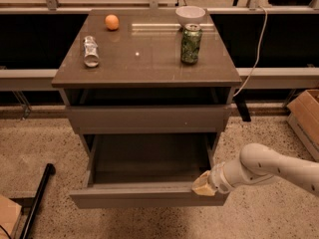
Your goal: Open middle drawer
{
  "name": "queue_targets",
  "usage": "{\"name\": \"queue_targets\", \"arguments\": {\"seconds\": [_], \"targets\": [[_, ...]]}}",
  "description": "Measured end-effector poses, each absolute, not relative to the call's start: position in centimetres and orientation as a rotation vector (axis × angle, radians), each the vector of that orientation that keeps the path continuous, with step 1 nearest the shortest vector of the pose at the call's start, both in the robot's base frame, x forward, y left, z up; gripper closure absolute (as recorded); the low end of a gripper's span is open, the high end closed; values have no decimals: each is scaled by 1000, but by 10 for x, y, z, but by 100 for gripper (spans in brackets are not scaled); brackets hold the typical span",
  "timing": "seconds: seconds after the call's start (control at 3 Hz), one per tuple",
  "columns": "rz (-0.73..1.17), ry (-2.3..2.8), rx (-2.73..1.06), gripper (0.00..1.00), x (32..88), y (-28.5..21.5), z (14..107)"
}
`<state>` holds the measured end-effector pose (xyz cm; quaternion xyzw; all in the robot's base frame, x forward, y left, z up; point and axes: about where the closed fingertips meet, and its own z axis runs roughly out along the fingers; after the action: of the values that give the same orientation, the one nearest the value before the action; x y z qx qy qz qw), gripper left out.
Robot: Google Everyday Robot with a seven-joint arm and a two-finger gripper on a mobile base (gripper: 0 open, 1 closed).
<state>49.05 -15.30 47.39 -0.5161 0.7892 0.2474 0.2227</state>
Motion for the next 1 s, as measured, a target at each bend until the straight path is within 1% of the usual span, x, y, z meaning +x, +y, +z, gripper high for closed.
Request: {"name": "queue_targets", "arguments": {"seconds": [0.67, 1.0], "targets": [[637, 2160, -1462, 11, 491, -145, 481], [632, 2190, -1441, 0, 492, -150, 474]]}}
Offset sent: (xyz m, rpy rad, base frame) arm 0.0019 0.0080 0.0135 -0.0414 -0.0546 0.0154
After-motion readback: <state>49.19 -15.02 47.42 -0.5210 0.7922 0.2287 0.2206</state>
